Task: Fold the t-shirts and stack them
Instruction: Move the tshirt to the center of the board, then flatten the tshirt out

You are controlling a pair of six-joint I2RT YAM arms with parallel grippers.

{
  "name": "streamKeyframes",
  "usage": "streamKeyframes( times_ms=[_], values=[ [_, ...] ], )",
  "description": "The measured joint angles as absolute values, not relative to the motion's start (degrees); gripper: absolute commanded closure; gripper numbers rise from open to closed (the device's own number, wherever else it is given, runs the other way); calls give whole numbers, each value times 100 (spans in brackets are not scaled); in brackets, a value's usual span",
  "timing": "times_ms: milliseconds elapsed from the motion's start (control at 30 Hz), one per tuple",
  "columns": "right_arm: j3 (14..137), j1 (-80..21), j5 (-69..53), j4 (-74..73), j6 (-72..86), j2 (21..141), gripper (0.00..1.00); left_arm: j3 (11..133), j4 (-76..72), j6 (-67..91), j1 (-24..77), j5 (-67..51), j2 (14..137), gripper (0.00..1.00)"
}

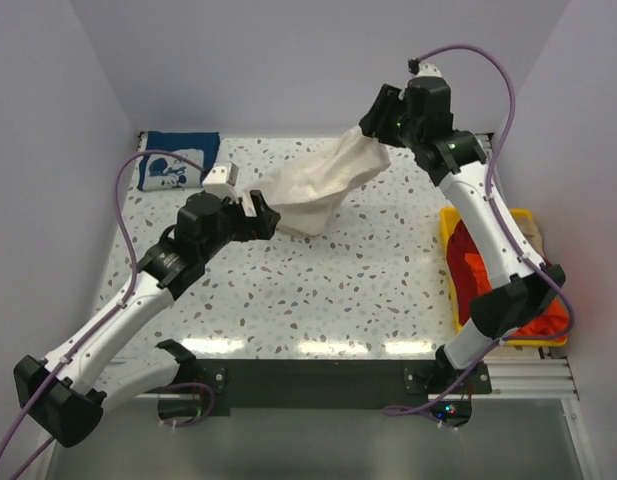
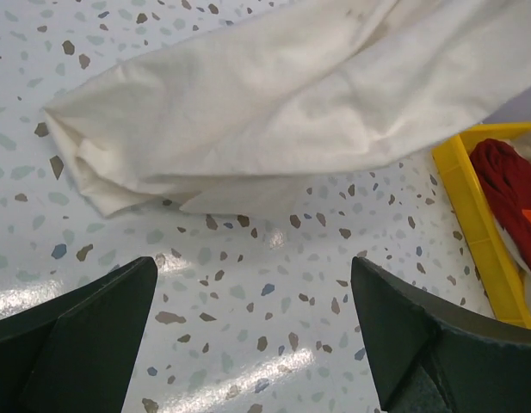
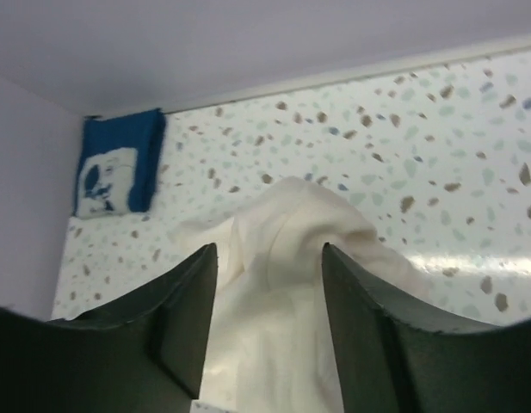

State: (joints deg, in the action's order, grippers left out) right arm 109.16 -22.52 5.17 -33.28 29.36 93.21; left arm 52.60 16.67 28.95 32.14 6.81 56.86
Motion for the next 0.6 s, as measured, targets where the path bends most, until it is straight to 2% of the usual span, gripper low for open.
streamKeyframes(
  times_ms=[167, 333, 467, 600],
  values=[
    [9074, -1741, 659, -3124, 3022, 9354, 41, 4678, 1317, 3173, 3179, 613, 5745, 0],
    [6766, -2231, 683, -2534, 3118, 8831, 41, 3955, 972, 3559, 3120, 493, 6071, 2],
    [5885, -2700, 473, -1975, 3216, 8820, 41, 3730, 585, 3780, 3041, 421, 6508, 4],
    [5717, -3068, 451, -1378, 3262, 9107, 41, 3699, -5, 3999, 2915, 377, 7026, 10]
  ],
)
